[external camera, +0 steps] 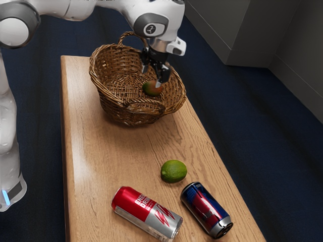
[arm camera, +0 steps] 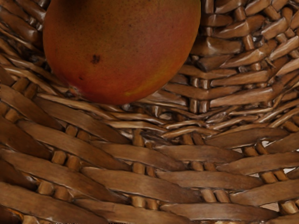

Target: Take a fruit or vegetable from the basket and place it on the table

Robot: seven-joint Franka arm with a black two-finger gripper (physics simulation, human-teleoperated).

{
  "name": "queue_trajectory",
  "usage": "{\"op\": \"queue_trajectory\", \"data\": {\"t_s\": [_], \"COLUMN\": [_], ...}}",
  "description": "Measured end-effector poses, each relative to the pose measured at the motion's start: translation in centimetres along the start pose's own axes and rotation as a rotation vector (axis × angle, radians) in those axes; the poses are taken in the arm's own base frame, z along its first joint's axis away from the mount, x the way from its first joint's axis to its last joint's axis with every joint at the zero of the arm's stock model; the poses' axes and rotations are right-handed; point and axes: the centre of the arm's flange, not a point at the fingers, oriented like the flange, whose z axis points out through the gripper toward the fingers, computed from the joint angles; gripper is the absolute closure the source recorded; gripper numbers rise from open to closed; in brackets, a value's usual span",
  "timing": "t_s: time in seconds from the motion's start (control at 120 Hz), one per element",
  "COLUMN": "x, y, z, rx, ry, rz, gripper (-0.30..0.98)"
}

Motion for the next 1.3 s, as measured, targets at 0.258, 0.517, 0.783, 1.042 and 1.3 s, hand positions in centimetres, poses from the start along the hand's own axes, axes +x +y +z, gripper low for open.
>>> {"op": "queue_trajectory", "data": {"t_s": [0.258, 0.517, 0.783, 1.042, 1.3], "x": [0.6, 0.3, 0.6, -0.1, -9.5], "y": [0.0, 0.5, 0.8, -0.2, 7.3], "z": [2.1, 4.0, 5.6, 3.4, -15.7], "rx": [-0.01, -0.023, -0.034, -0.032, -0.062], "ry": [0.024, 0.033, 0.037, 0.091, 0.359], "rz": [0.14, 0.234, 0.29, 0.274, 0.345], "gripper": [0.0, 0.0, 0.01, 0.44, 0.4]}}
